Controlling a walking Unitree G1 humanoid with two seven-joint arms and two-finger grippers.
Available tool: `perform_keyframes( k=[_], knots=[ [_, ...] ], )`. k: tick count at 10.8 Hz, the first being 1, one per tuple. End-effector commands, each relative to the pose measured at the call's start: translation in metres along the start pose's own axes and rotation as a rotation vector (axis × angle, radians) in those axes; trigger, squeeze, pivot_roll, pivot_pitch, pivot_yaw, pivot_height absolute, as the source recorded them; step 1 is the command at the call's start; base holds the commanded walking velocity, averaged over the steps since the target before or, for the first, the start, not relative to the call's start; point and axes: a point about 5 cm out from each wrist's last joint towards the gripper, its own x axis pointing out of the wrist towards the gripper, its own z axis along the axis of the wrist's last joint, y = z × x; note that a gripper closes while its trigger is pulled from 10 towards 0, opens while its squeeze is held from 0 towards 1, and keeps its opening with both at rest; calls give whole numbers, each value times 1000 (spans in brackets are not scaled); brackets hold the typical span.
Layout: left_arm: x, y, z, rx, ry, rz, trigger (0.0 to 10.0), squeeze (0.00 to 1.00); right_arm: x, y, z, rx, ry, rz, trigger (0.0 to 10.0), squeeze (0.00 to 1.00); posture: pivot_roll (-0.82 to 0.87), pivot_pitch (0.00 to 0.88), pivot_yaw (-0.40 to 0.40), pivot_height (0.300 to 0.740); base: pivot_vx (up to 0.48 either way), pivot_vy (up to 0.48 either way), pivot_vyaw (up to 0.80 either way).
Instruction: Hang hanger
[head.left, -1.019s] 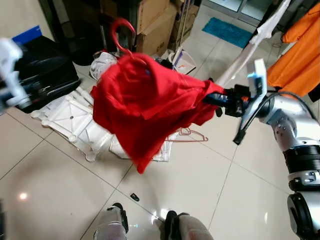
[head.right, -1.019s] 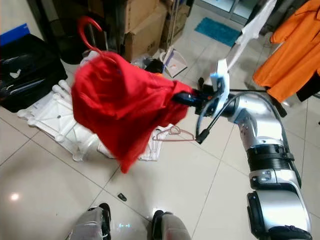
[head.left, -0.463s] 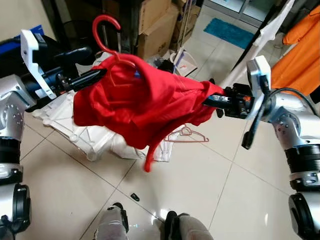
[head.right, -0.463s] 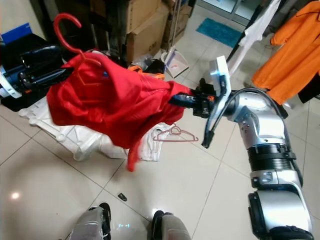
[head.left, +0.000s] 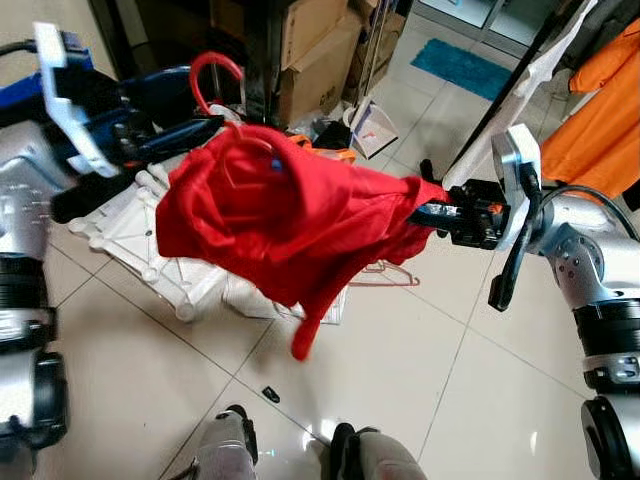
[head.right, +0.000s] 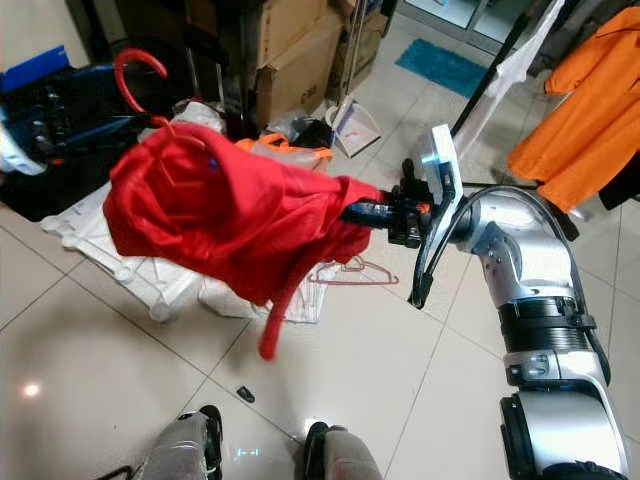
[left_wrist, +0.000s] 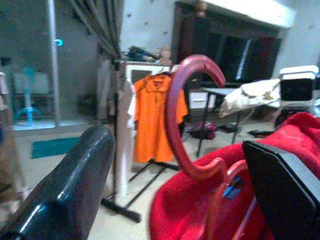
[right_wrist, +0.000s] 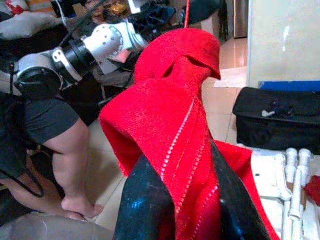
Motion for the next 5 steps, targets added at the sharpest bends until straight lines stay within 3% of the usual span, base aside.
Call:
perform_keyframes(
  k=[1,4,5],
  knots=[
    [7,-3,5,5,-13,-44,10000,0,0,4,5,-17,-22,26,0,0,-19,177,-119,740,0,0,0],
    [25,-13,-13,-91,-38,-111,10000,0,7,8,6,-9,-37,52,0,0,-27,188,-120,740,0,0,0],
    [28,-14,-11,-101,-54,-118,4980,0,8,9,7,-9,-39,59,0,0,-31,194,-121,740,0,0,0]
  ],
)
